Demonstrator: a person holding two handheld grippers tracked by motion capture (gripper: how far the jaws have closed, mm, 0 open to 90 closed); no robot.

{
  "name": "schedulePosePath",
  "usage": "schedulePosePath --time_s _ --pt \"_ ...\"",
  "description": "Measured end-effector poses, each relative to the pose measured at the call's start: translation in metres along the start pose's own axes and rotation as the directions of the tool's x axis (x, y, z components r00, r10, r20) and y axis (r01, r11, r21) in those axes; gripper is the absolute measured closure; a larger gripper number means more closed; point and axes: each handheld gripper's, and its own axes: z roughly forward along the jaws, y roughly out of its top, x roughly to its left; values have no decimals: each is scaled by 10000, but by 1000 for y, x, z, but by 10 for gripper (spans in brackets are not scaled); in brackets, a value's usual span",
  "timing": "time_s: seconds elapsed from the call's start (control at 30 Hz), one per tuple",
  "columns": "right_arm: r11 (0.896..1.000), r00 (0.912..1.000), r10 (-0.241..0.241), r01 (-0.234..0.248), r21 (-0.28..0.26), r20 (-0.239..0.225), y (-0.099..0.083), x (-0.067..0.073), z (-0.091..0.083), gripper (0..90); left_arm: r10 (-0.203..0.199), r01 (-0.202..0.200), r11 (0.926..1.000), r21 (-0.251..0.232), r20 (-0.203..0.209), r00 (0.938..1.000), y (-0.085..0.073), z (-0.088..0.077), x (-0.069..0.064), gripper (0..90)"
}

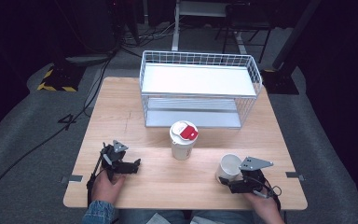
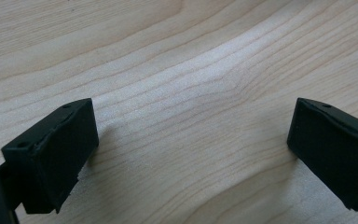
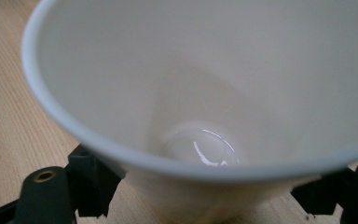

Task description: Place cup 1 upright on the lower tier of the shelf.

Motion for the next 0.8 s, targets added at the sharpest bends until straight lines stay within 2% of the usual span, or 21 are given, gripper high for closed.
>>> schedulePosePath --time_s 0.3,0.8 --pt "9999 10000 40 -39 -108 57 7 0 -4 227 11 -11 10000 0 -10 10000 0 0 0 24" --pt "9997 9988 -51 61 -217 477 39 -7 -8 227 -1 1 10000 1 3 10000 0 0 0 24"
